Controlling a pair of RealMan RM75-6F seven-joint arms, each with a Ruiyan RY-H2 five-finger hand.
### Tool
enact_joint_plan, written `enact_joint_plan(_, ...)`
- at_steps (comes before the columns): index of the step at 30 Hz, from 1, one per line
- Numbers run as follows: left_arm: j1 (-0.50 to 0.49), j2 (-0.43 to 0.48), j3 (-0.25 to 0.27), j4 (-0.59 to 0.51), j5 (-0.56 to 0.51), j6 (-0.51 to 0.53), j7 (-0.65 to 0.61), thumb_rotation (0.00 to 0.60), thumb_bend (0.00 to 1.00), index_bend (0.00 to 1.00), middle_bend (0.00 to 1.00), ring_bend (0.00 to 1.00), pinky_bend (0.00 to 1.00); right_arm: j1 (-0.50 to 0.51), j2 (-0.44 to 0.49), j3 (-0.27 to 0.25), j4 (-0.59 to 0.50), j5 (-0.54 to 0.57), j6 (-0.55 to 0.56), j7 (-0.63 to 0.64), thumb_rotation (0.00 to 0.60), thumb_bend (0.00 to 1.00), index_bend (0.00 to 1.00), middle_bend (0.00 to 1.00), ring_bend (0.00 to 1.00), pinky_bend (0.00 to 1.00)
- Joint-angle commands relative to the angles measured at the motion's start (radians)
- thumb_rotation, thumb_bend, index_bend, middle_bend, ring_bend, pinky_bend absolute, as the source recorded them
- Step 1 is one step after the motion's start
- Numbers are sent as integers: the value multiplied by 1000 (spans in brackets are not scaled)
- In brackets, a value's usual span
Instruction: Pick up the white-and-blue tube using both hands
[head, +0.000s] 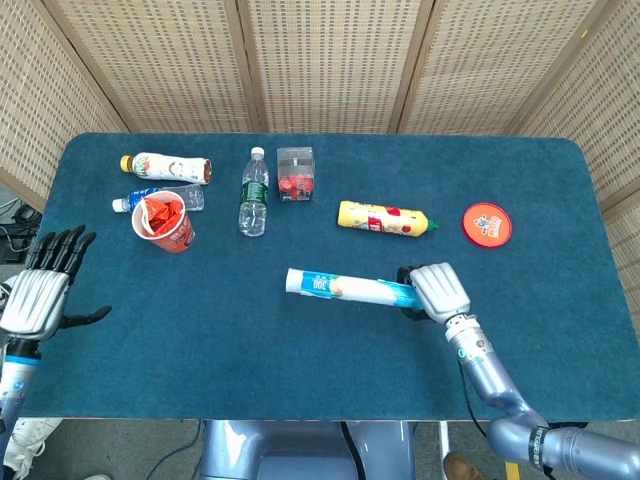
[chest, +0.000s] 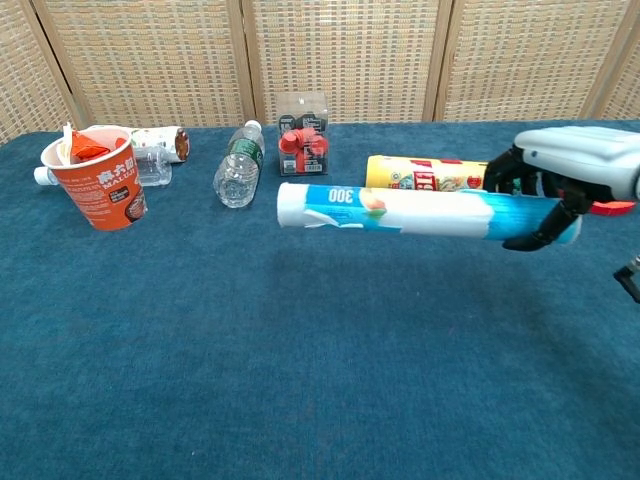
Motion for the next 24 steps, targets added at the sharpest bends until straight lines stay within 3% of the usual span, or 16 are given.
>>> enact_joint_plan(1,-82,13,-48,-45,-1,-70,40,600,0,0,0,0,62,69,-44,36,-30,110,9,-128,600,659,725,663,709,754)
enact_joint_plan(3,-170,1,-74,-81,8,-159,80,600,0,0,0,3,95,108,-85,51,-33,169,30,-199,600,659,725,663,709,754)
enact_joint_plan(10,-296,-69,-97,-151,-149,-323,246,600,0,7,0,63,151,165,-133,77,-62,300,101,-304,600,660,727,664,709,754)
enact_joint_plan(18,-396,-224,-116,-98,-246,-343,328,600,0,34,0,96,172,198,-140,86,-87,371,126,-304,600,661,728,664,709,754)
enact_joint_plan(24,-450,-315,-114,-33,-282,-369,317,600,0,40,0,98,172,219,-146,96,-98,405,126,-278,600,662,728,664,709,754)
